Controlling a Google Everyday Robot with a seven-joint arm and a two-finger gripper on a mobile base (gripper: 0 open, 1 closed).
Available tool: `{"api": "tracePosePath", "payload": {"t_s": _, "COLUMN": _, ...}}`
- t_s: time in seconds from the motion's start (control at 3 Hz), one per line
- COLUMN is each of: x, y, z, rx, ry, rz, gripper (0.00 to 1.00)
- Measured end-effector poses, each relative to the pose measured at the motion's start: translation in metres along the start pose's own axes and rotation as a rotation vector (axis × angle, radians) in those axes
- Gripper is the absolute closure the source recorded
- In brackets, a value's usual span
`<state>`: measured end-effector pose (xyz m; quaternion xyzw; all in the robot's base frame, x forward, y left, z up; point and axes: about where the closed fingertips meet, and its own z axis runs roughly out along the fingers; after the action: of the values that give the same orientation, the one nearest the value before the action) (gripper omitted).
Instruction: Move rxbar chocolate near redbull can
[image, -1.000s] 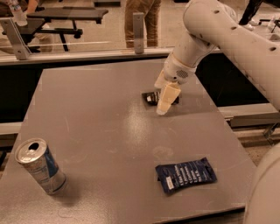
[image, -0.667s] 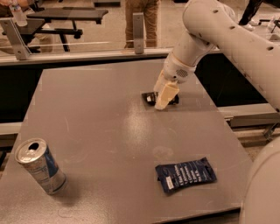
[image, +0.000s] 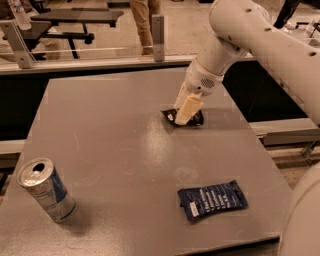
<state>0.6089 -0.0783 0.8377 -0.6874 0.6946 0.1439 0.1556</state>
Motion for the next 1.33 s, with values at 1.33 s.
{"api": "tracePosePath", "payload": {"t_s": 1.33, "x": -0.139, "y": 0.158, "z": -0.014, "rx": -0.186, "ry": -0.211, "rz": -0.217, "gripper": 1.00}}
